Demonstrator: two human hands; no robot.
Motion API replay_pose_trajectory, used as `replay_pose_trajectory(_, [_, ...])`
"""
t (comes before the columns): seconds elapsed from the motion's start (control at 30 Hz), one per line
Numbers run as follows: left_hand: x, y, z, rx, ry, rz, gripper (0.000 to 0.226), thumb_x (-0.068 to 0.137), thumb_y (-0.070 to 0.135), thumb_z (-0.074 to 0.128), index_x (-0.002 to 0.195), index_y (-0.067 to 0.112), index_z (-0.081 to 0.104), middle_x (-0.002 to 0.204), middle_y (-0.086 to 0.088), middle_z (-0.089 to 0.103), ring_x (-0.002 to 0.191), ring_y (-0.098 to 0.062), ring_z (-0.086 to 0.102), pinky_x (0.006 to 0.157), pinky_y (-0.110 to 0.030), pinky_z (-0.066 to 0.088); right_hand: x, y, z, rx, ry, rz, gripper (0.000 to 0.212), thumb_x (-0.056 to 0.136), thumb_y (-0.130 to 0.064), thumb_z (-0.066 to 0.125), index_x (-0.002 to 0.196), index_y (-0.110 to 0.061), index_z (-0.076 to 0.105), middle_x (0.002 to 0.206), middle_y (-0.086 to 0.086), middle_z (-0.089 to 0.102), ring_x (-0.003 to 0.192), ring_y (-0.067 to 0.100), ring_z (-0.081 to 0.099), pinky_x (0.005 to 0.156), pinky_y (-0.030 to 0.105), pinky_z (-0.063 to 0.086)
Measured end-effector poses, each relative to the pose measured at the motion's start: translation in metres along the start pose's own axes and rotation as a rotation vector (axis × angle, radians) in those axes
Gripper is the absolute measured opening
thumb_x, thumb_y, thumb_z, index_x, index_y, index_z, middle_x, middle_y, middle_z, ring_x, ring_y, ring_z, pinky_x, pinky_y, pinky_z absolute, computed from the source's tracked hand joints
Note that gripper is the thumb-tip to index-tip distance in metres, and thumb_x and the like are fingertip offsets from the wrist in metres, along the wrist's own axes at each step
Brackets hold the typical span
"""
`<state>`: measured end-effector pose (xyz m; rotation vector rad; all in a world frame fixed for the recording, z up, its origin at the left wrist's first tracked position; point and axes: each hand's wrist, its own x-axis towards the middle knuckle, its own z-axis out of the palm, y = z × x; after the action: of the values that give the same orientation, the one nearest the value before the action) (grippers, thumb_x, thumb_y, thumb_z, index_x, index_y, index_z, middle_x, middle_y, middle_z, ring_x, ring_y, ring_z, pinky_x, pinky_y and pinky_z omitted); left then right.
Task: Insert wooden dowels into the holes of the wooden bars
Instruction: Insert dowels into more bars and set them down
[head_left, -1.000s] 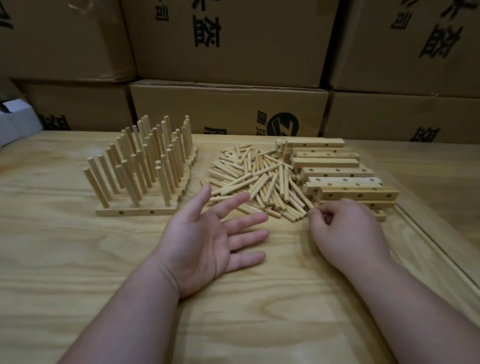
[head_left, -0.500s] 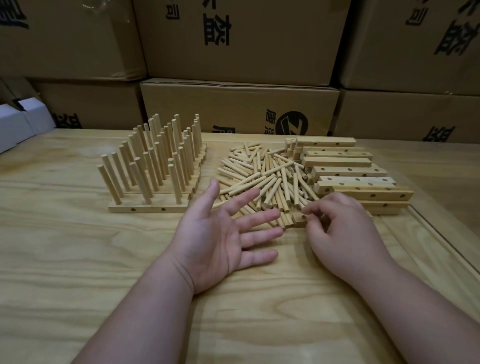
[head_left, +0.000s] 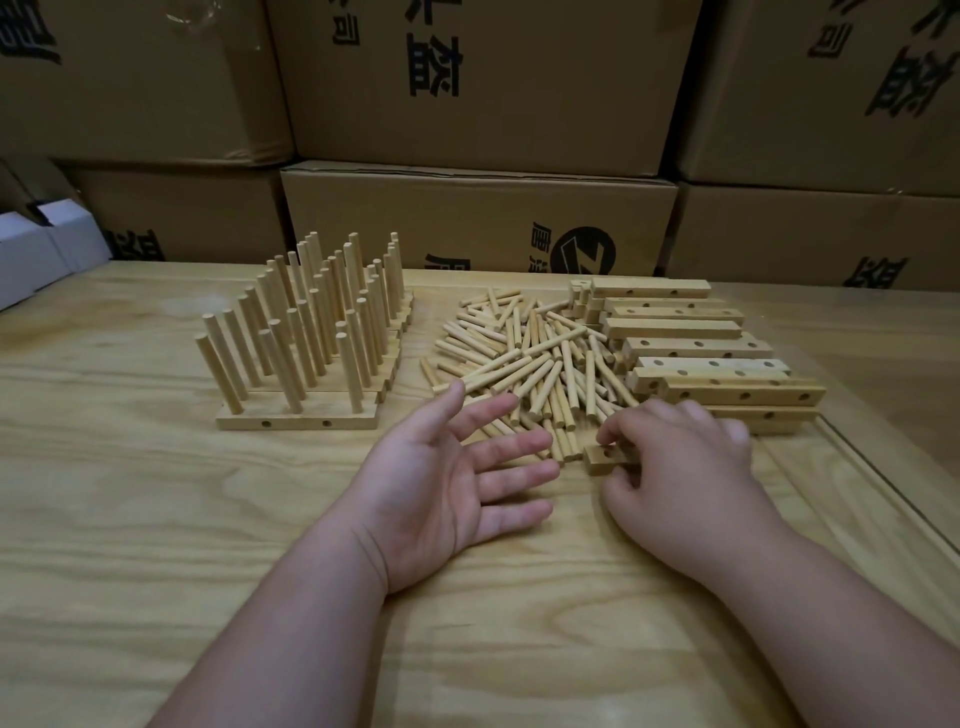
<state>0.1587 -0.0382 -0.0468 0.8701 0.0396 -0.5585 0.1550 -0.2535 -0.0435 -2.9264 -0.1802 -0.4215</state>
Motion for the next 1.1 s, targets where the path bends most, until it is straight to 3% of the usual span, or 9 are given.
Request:
replay_pose_trajectory(0.13, [-0.002,-0.002,0.003,0.062,-0.026,0.007,0.051,0.085,0.036,0.059,0.128,0.01,0.061,0.121,-0.02,0.071,0.102,-0.034,0.073,0.078,-0.049,0.061,-0.001,-0.006,-0.007,-0.07,-0.038,-0.098,0.032,0.076,-0.044,0.049,0.108,-0.042,0.053,0.089,-0.021,0.041,0.099,0.009,0.045,0.083,0.033,0.021])
replay_pose_trajectory(0.23, [-0.003,-0.005,0.004,0.14,-0.052,0.035,0.042,0.081,0.017,0.068,0.122,0.008,0.062,0.12,-0.019,0.071,0.102,-0.032,0.072,0.081,-0.048,0.061,-0.001,-0.012,-0.015,0.046,0.059,-0.119,0.029,0.076,-0.043,0.053,0.104,-0.04,0.055,0.086,-0.021,0.048,0.087,0.005,0.051,0.084,0.032,0.036])
replay_pose_trajectory(0.37, [-0.004,-0.005,0.004,0.16,-0.059,0.07,0.05,0.079,0.015,0.07,0.127,0.01,0.062,0.125,-0.018,0.07,0.113,-0.035,0.069,0.086,-0.051,0.06,-0.002,-0.019,-0.021,0.691,0.247,0.04,0.021,0.079,-0.034,0.07,0.098,-0.037,0.062,0.082,-0.014,0.061,0.069,0.002,0.058,0.057,0.016,0.046])
replay_pose_trajectory(0.47, [-0.006,-0.005,0.003,0.201,-0.103,0.078,0.055,0.082,0.017,0.073,0.135,0.012,0.059,0.131,-0.017,0.067,0.12,-0.036,0.065,0.092,-0.052,0.057,0.0,-0.024,-0.025,1.106,0.269,0.135,0.027,0.079,-0.03,0.08,0.102,-0.033,0.065,0.089,-0.009,0.068,0.071,0.007,0.067,0.063,0.015,0.054])
replay_pose_trajectory(0.57, [-0.006,-0.006,0.003,0.275,-0.143,0.079,0.058,0.084,0.02,0.075,0.138,0.012,0.056,0.131,-0.019,0.067,0.119,-0.034,0.065,0.097,-0.05,0.055,-0.002,-0.031,-0.026,1.276,0.241,0.149,0.039,0.07,-0.029,0.085,0.105,-0.027,0.066,0.089,-0.002,0.071,0.076,0.014,0.072,0.067,0.021,0.058])
replay_pose_trajectory(0.7, [-0.006,-0.008,0.002,0.347,-0.131,0.078,0.056,0.082,0.019,0.076,0.135,0.014,0.06,0.122,-0.018,0.071,0.102,-0.026,0.073,0.086,-0.038,0.06,-0.006,-0.037,-0.019,1.319,0.203,0.154,0.042,0.068,-0.023,0.085,0.106,-0.022,0.066,0.088,0.004,0.071,0.073,0.02,0.074,0.059,0.02,0.057])
replay_pose_trajectory(0.8, [-0.006,-0.009,0.002,0.37,-0.126,0.075,0.04,0.084,0.018,0.075,0.123,0.016,0.071,0.115,-0.015,0.074,0.095,-0.021,0.075,0.075,-0.029,0.06,-0.007,-0.037,-0.013,1.301,0.217,0.134,0.032,0.075,-0.033,0.078,0.103,-0.024,0.066,0.089,-0.001,0.071,0.07,0.014,0.073,0.057,0.02,0.056])
replay_pose_trajectory(0.9, [-0.005,-0.008,0.001,0.293,-0.1,0.086,0.032,0.083,0.016,0.074,0.115,0.012,0.074,0.112,-0.017,0.074,0.089,-0.02,0.075,0.074,-0.032,0.061,-0.006,-0.027,-0.001,1.025,0.255,0.073,0.007,0.091,-0.032,0.066,0.098,-0.032,0.066,0.09,-0.01,0.07,0.08,0.007,0.068,0.067,0.021,0.054])
replay_pose_trajectory(1.1, [-0.002,-0.006,0.003,0.128,-0.038,0.107,0.032,0.085,0.011,0.064,0.116,0.005,0.068,0.109,-0.017,0.074,0.083,-0.021,0.074,0.068,-0.038,0.062,0.0,-0.015,0.02,0.584,0.046,0.007,0.021,0.093,-0.027,0.064,0.11,-0.039,0.068,0.106,-0.025,0.052,0.089,-0.007,0.055,0.071,0.008,0.04])
